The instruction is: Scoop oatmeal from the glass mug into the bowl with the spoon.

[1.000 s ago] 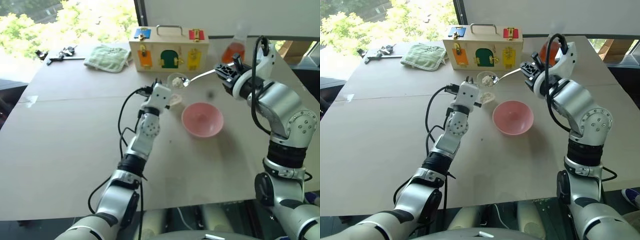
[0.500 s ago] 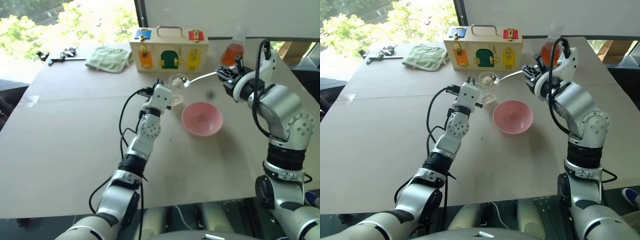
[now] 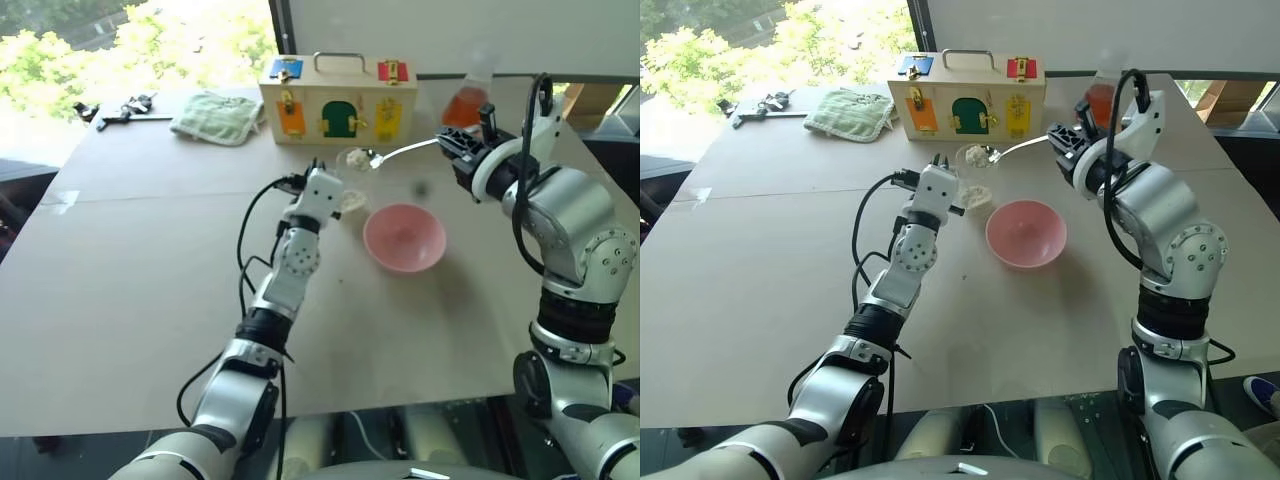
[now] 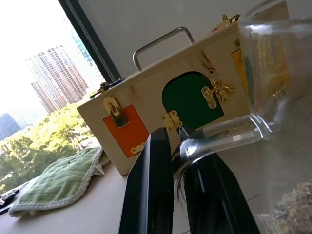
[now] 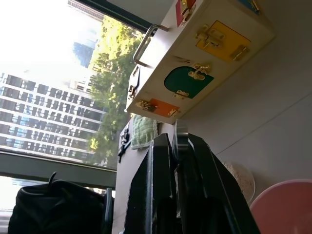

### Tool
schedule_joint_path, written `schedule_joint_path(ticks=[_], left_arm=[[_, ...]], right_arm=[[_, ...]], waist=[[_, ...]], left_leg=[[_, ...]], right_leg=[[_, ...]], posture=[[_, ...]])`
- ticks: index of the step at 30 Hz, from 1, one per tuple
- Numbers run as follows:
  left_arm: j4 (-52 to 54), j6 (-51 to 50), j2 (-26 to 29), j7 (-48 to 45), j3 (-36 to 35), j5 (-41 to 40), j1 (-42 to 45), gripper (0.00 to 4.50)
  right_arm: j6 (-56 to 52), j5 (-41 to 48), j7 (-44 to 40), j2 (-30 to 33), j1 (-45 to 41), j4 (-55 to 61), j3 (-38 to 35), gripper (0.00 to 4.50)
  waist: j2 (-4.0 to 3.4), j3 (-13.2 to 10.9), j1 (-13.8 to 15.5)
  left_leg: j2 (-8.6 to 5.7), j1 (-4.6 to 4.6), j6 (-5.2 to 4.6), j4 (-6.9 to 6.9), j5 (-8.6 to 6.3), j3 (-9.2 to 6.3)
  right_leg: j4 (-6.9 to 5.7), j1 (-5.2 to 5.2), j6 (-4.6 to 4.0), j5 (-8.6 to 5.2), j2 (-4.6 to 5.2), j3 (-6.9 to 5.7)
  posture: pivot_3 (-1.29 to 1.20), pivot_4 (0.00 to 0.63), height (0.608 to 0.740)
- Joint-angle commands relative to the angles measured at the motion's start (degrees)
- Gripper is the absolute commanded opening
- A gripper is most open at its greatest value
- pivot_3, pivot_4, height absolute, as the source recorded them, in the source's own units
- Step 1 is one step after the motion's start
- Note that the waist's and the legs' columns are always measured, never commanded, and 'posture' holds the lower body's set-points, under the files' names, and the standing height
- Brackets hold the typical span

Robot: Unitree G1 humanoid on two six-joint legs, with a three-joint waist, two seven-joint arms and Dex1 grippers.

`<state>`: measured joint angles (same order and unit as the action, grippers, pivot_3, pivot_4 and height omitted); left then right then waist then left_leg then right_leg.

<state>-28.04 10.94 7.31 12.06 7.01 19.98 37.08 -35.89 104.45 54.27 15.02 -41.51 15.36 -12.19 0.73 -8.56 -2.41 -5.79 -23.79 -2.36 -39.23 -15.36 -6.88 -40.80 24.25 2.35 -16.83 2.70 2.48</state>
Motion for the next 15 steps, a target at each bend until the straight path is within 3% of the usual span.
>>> schedule_joint_path(ticks=[1,15], left_arm=[[1.03,2.25,-0.25,0.08,-0.39,-0.94,2.05,0.05],[0.04,4.90,-1.42,-1.98,0.45,-1.71,2.97,0.05]], right_arm=[[1.56,2.61,0.09,0.65,0.41,3.05,-0.35,0.00],[4.05,5.08,1.52,3.64,4.06,6.98,-1.11,0.00]], waist=[[0.00,0.00,0.00],[0.00,0.00,0.06]], left_leg=[[0.00,0.00,0.00,0.00,0.00,0.00],[0.00,0.00,0.00,0.01,0.00,0.00]], right_leg=[[0.00,0.00,0.00,0.00,0.00,0.00],[0.01,0.00,0.00,0.00,0.00,0.00]], posture=[[0.00,0.150,0.740],[0.00,0.150,0.740]])
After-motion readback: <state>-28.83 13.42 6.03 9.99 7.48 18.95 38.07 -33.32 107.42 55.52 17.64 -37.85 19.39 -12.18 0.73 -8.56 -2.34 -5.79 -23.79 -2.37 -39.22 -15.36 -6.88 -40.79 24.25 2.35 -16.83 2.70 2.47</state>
